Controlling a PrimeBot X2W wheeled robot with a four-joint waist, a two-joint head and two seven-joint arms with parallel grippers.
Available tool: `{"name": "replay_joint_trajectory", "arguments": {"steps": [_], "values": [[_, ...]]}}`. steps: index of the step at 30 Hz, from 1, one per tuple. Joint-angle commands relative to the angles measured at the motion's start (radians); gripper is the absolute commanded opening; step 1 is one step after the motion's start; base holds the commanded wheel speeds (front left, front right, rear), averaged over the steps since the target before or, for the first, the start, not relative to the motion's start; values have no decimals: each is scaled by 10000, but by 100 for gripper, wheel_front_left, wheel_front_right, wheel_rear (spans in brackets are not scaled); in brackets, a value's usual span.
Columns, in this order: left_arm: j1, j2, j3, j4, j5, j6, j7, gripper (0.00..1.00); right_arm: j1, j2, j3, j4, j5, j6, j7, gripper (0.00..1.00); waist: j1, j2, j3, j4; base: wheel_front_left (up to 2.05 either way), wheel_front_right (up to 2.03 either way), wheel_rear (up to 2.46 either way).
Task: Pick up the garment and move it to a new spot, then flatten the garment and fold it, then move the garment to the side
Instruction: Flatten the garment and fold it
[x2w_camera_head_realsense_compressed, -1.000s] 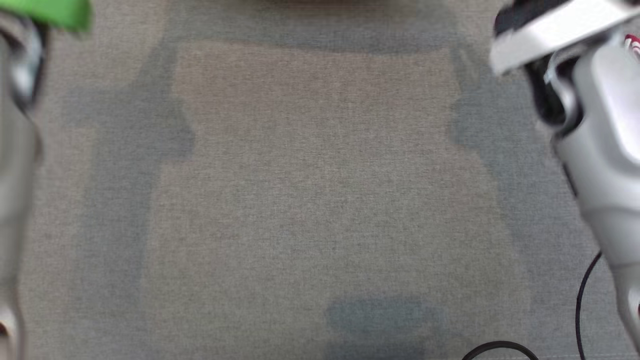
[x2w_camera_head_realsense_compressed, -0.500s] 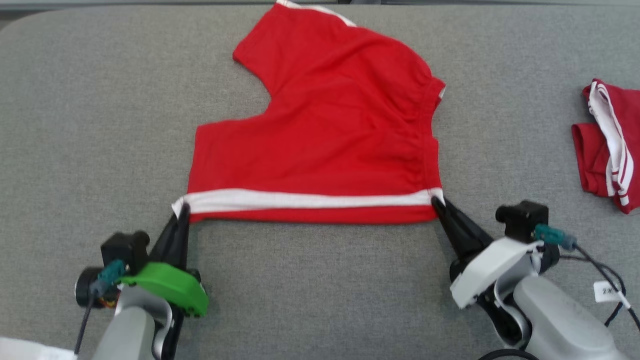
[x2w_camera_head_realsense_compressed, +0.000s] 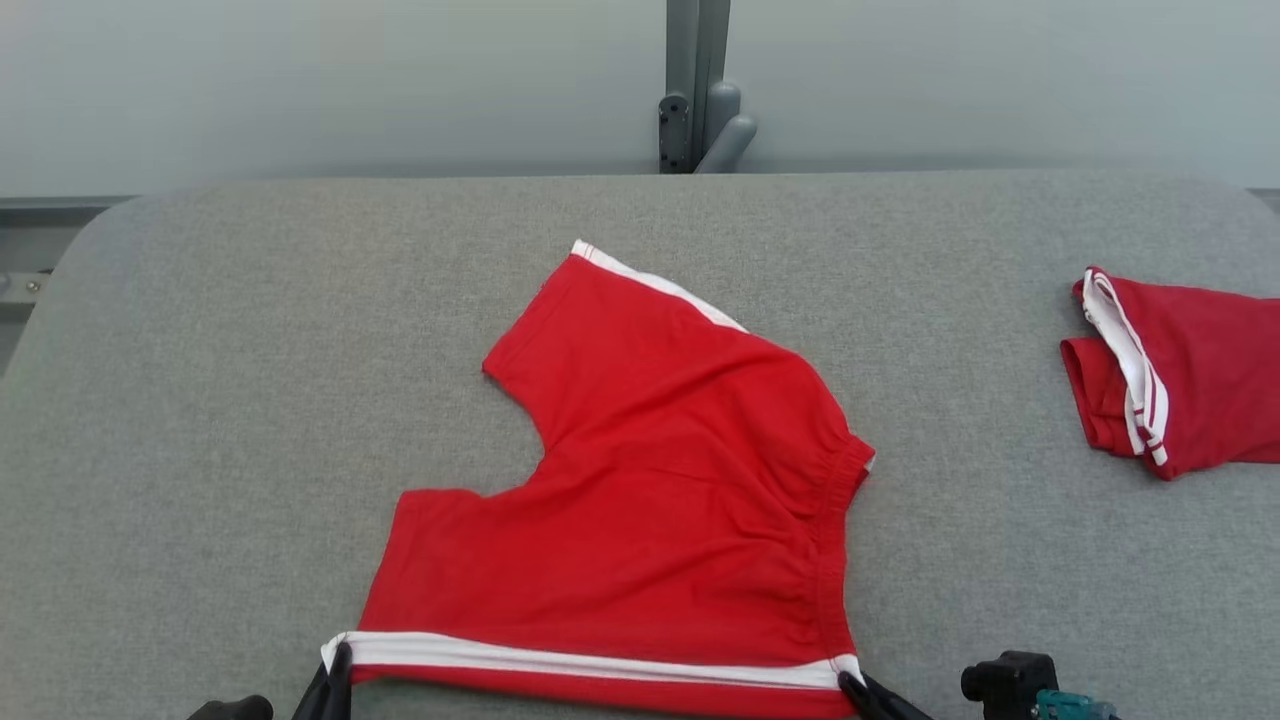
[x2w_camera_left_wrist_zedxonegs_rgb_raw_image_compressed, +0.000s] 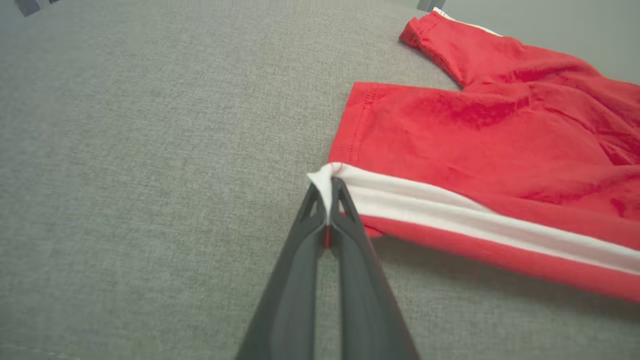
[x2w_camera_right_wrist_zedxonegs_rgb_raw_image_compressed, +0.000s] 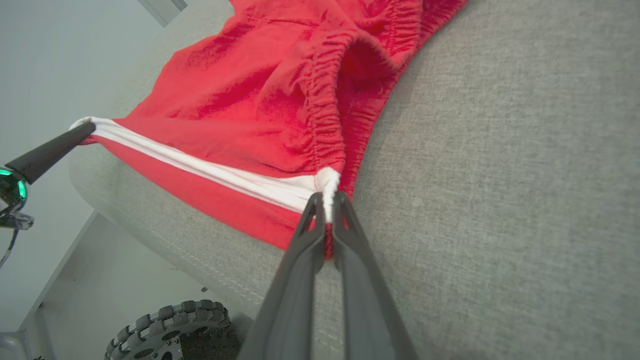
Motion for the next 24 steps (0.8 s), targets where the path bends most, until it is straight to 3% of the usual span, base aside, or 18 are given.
{"name": "replay_joint_trajectory", "arguments": {"steps": [1,6,11,17,24], "values": [[265,106,100,-133,3,26,0,0,219,-148,20,-86,156,-22,-17,0,1,3,-387,-142,0,0,0],[-345,383,-165,-925,210,25,-2,0,21,-35,-331,-741,570,-22,-17,0,1,3,-160,-346,0,0,0],[-1956,751,-706,-1285,369,23,-1,0,-648,390,-1355,-1238,1204,-21,-17,0,1,3,717,-732,0,0,0],[-4512,1192,-1494,-803,511,23,-1,0,-1888,1060,-2345,-1474,1759,-15,-18,0,1,3,2324,-1296,0,0,0],[-7858,1429,-2592,1013,577,22,-1,0,-3251,1885,-3265,-1417,1614,-15,-16,0,1,3,4032,-1888,0,0,0]]}}
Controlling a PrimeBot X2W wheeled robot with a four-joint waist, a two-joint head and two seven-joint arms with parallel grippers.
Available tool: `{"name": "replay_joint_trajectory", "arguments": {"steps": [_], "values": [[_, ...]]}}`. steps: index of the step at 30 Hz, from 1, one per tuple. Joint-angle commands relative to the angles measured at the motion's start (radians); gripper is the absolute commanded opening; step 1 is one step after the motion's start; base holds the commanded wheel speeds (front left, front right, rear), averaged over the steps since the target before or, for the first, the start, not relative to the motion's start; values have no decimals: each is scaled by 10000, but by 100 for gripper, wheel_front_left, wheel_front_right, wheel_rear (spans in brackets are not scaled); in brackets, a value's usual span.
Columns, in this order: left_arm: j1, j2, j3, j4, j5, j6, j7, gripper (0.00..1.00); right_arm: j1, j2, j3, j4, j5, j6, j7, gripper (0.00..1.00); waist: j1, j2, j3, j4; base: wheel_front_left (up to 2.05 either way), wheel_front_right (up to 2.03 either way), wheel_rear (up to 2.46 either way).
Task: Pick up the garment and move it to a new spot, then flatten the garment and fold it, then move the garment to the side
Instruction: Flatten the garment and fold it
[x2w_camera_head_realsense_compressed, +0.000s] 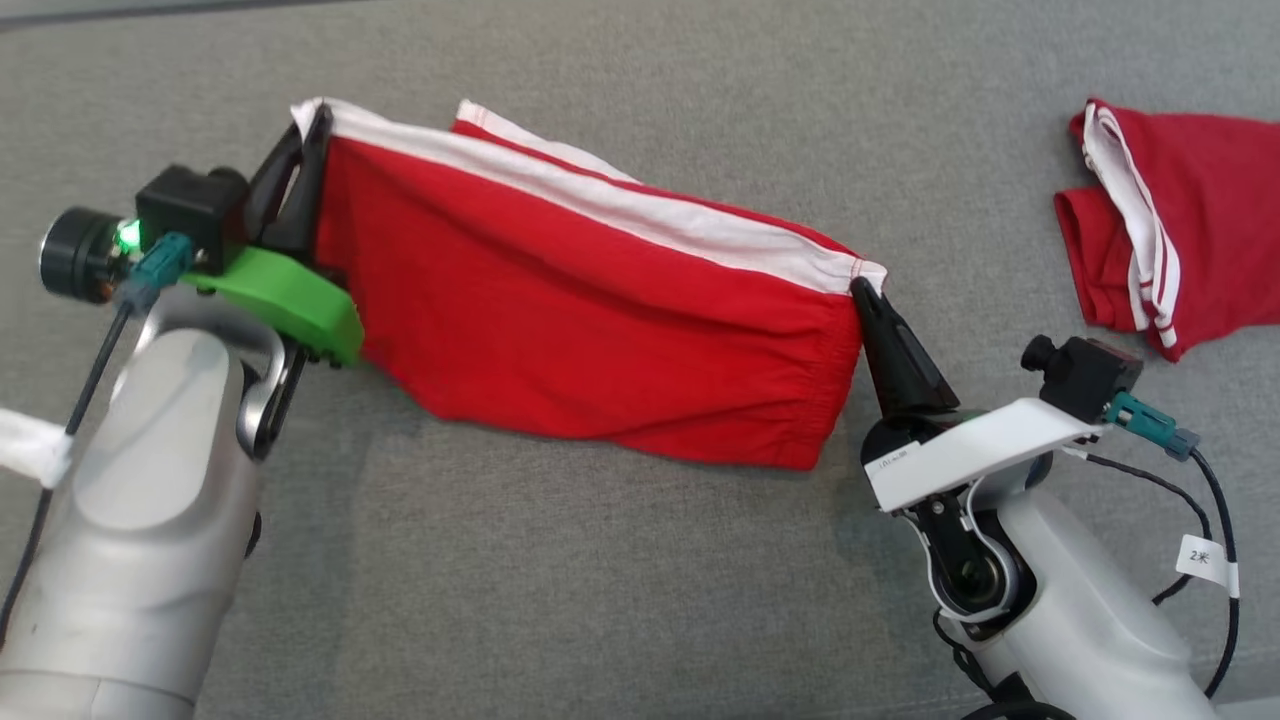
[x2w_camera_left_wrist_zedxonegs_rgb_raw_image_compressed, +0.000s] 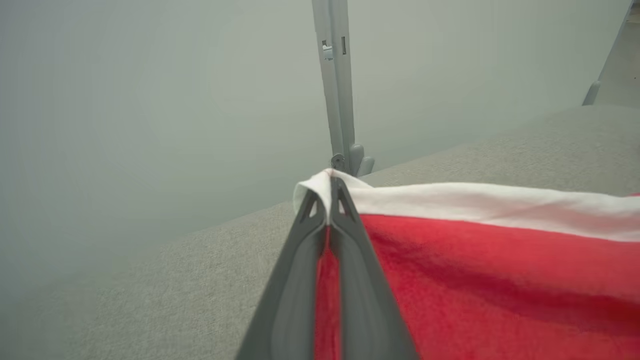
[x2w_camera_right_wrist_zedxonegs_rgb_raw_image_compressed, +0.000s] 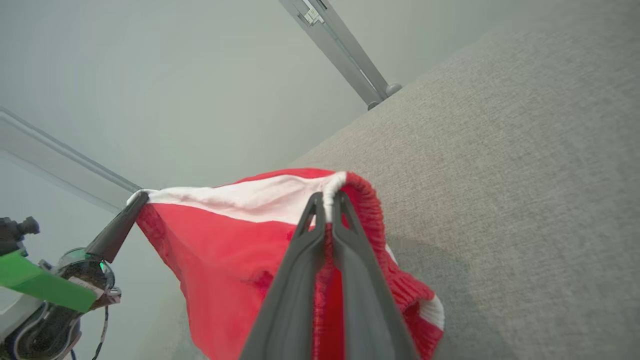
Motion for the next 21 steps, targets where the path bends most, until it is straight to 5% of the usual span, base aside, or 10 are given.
{"name": "replay_joint_trajectory", "arguments": {"steps": [1,7,19,20,21], "values": [[-254,31,-99,104,78,20,1,0,-160,73,-18,45,-54,0,-16,0,0,-2,1606,-974,0,0,0],[-1929,114,-898,1621,321,20,0,0,-452,574,-331,251,-485,0,-18,0,0,-2,2178,-1494,0,0,0],[-2818,43,-679,3069,877,376,1,4,-629,1060,-463,164,-809,-3,-16,0,0,-2,2511,-1821,0,0,0],[-2769,27,-651,3087,880,383,1,24,-633,1077,-447,178,-833,-3,-16,29,0,-2,2495,-1809,0,0,0],[-2702,7,-601,3062,884,416,1,100,-635,1085,-409,207,-873,-3,-16,86,0,-2,2459,-1790,0,0,0]]}}
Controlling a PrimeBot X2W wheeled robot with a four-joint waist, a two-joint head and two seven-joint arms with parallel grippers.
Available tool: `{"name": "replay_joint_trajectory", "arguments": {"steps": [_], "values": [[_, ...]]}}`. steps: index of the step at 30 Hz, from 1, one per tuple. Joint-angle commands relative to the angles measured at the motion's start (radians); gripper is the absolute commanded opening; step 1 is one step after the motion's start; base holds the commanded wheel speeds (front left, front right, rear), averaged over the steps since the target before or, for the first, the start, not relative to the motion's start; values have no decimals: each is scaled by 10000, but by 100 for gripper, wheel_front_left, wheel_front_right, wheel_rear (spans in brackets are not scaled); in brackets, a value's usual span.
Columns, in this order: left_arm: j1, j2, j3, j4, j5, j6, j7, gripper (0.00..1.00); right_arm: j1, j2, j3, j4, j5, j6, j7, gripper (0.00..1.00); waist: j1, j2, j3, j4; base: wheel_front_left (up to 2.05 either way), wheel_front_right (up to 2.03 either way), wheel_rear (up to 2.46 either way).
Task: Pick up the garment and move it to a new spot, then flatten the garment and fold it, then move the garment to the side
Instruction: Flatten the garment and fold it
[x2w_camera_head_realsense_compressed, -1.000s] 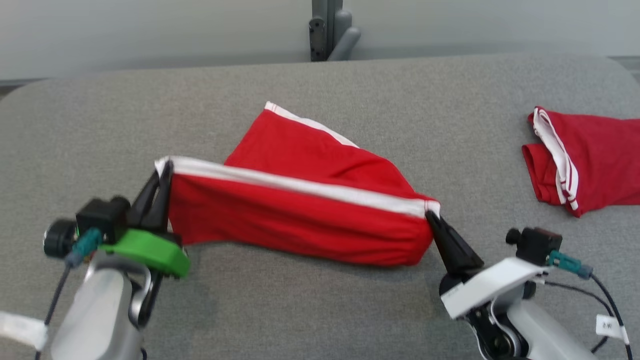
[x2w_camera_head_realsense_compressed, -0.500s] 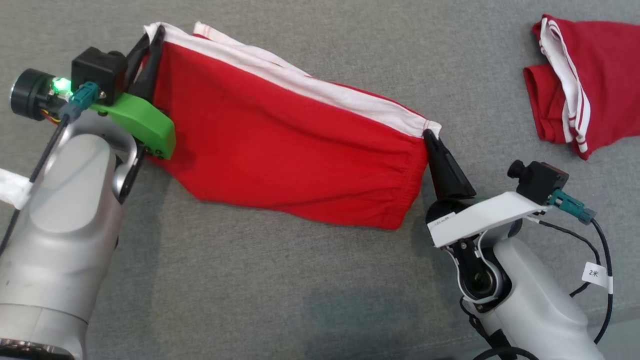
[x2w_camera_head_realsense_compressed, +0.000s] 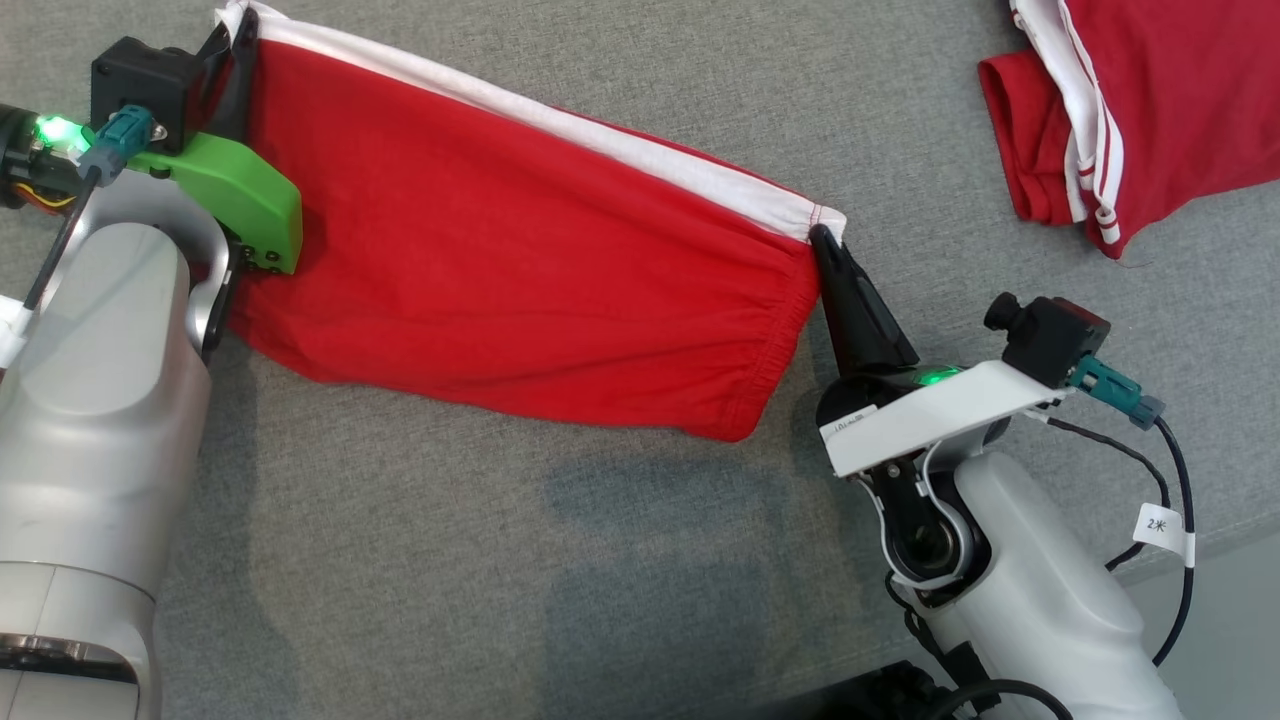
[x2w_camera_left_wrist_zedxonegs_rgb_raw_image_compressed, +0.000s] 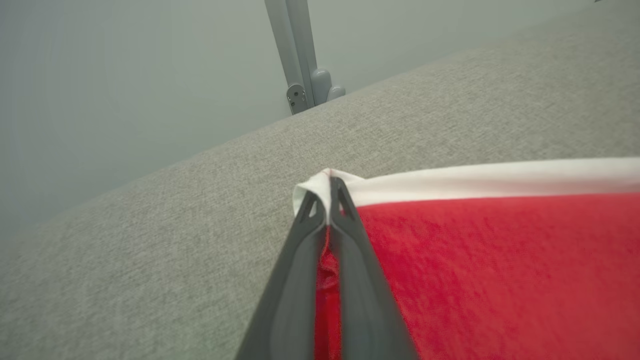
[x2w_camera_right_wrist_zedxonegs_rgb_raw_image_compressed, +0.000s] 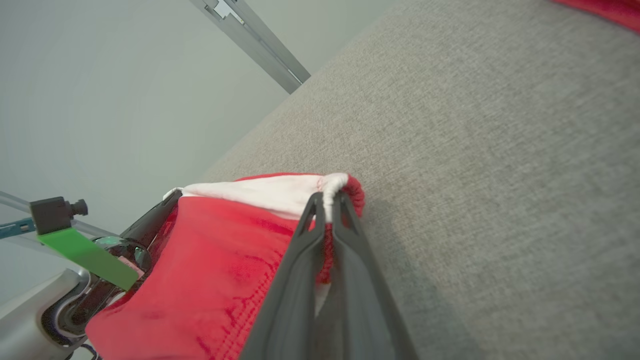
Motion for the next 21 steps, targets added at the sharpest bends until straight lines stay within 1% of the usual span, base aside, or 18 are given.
{"name": "replay_joint_trajectory", "arguments": {"steps": [1,8,12,13,14,21], "values": [[149,-39,104,-37,43,75,1,100,29,-17,-17,121,-187,-7,-16,100,-1,-2,-44,-8,0,0,0],[904,-106,684,-679,-12,267,1,100,332,32,-590,182,-1120,-5,-16,100,-1,-2,-682,161,0,0,0],[1390,-143,1014,-1053,-69,304,1,100,560,42,-920,174,-1532,-3,-16,100,-1,-2,-1038,220,0,0,0],[1798,-185,1245,-1315,-72,308,1,100,740,57,-1220,150,-1948,-5,-16,100,-1,-2,-1301,267,0,0,0],[1798,-185,1245,-1315,-72,308,1,100,740,57,-1220,150,-1948,-5,-16,100,-1,-2,-1301,267,0,0,0],[3442,-431,2255,-2671,-34,277,1,100,1446,70,-2021,-117,-3861,-5,-16,100,-1,-2,-2182,460,0,0,0]]}}
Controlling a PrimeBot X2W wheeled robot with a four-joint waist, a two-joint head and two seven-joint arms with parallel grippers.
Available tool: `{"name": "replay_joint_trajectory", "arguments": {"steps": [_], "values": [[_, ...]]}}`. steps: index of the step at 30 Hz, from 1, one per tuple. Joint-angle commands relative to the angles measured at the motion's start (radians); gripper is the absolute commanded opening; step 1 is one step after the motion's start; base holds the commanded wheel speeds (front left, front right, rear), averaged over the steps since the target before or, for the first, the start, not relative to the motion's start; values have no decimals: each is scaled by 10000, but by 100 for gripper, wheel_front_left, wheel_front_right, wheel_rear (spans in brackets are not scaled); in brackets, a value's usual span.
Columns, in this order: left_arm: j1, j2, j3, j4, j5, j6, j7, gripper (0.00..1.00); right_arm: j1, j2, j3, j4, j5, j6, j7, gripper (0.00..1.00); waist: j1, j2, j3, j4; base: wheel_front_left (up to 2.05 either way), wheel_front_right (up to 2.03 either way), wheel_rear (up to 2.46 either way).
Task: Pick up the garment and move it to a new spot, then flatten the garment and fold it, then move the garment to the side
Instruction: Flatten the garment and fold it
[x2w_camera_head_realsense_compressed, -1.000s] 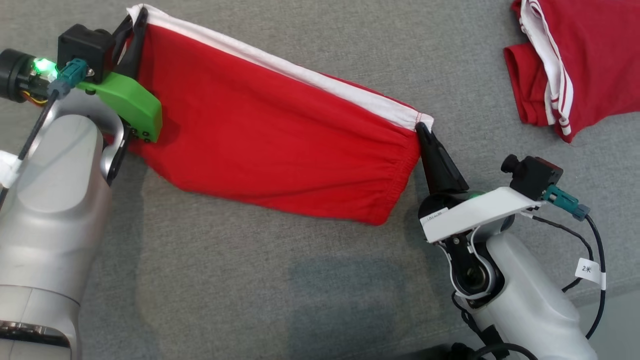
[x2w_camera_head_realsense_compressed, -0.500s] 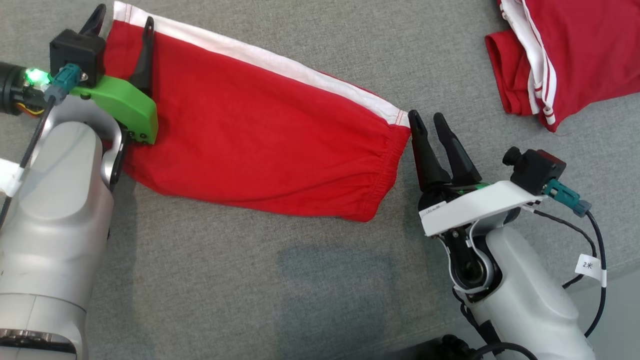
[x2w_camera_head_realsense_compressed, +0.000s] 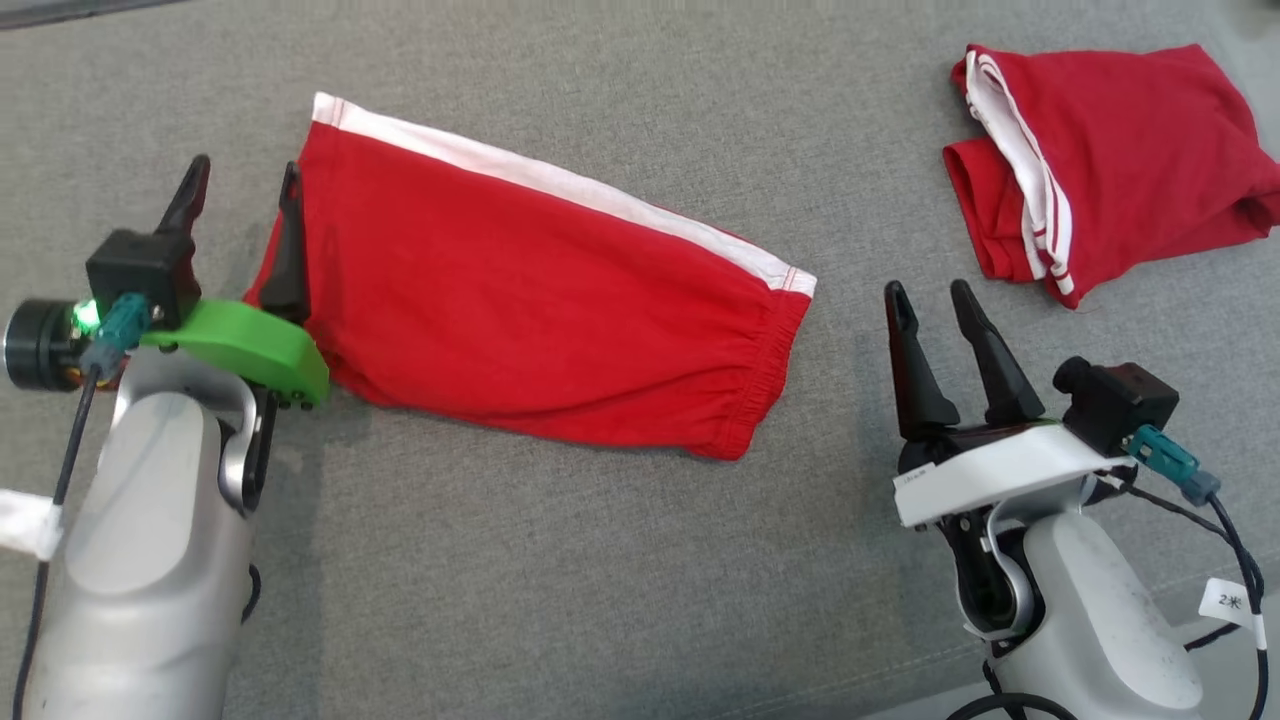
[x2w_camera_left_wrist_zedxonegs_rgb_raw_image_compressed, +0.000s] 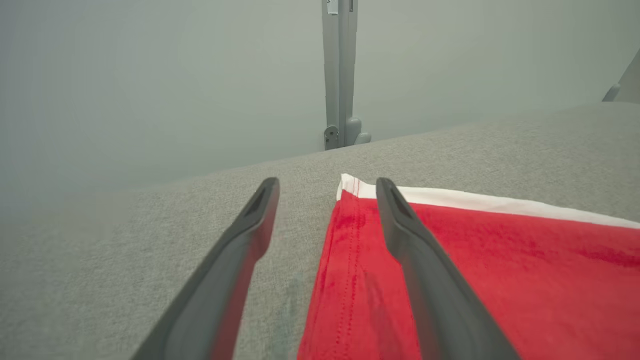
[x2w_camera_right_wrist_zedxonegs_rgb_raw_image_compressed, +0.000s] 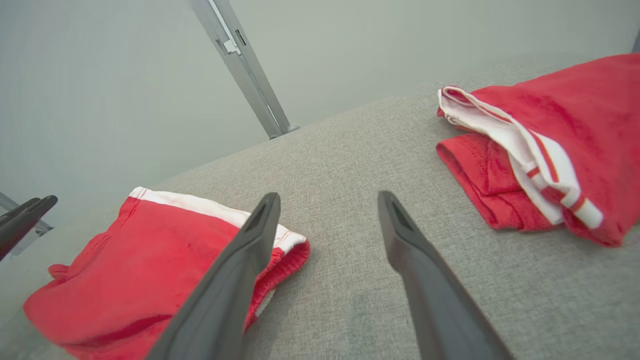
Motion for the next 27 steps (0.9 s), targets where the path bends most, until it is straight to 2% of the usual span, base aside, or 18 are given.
{"name": "replay_joint_trajectory", "arguments": {"steps": [1,10,15,19,27], "values": [[377,-31,194,-193,53,9,1,100,253,-36,-96,-59,-228,0,-18,100,0,1,-535,180,0,0,0],[2703,-733,1586,-1647,342,-95,1,100,1083,-40,-483,-151,-1466,-1,-18,100,0,1,-1625,426,0,0,0],[3892,-1166,2171,-2118,567,-239,1,100,1532,-33,-553,-90,-1695,-1,-18,100,0,1,-2288,651,0,0,0],[4883,-1425,2356,-2446,866,-334,1,100,1965,-35,-648,6,-1797,-1,-18,100,0,1,-2835,840,0,0,0],[6436,-1832,2803,-3283,949,-434,1,100,2456,-36,-755,2,-1954,-1,-19,100,0,1,-3215,1088,0,0,0]]}}
